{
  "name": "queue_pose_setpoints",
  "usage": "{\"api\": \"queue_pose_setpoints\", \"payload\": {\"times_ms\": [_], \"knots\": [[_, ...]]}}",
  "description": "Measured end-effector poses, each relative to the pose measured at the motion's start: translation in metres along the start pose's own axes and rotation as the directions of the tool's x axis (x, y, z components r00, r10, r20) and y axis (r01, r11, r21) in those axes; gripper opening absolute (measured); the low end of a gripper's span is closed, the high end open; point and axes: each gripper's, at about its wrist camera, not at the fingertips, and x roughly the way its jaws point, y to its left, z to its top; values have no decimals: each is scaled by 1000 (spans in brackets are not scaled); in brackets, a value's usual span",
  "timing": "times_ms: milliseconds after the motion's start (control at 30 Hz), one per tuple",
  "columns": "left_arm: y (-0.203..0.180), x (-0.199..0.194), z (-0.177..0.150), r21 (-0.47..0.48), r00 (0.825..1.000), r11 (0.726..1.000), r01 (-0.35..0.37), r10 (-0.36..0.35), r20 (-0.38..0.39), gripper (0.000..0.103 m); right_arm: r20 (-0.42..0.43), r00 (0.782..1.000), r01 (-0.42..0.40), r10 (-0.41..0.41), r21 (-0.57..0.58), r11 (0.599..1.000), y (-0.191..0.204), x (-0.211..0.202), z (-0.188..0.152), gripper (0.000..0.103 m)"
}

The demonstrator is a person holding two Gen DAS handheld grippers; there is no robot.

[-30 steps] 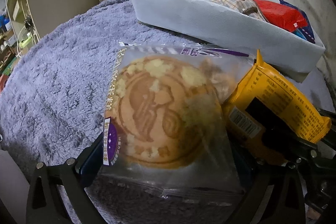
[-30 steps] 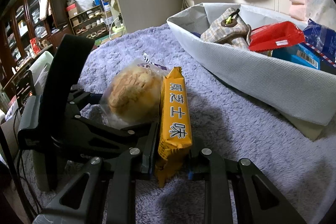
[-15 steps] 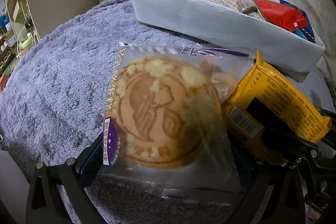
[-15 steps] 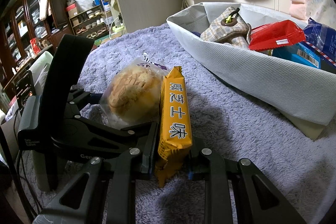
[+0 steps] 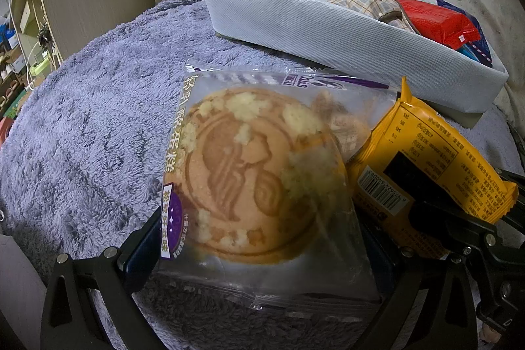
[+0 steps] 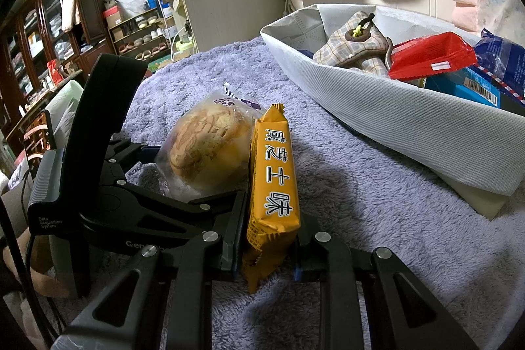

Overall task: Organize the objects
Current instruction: 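Hold the yellow package in the right tool beside the bun in the left tool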

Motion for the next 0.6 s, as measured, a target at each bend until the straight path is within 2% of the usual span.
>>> {"api": "queue_pose_setpoints", "payload": {"times_ms": [300, 500, 600], "knots": [[-3, 1, 3, 1, 1000, 1000, -5, 5, -11, 103, 4, 1000, 4, -4, 0, 1000, 0, -2, 0, 22], [1, 0, 3, -27, 1000, 999, 26, -26, 4, 103, 2, 1000, 0, 0, 5, 1000, 0, 2, 3, 22], [6, -6, 0, -63, 998, 997, 43, -40, 43, 93, 6, 1000, 2, -2, 3, 1000, 0, 2, 3, 22]]}}
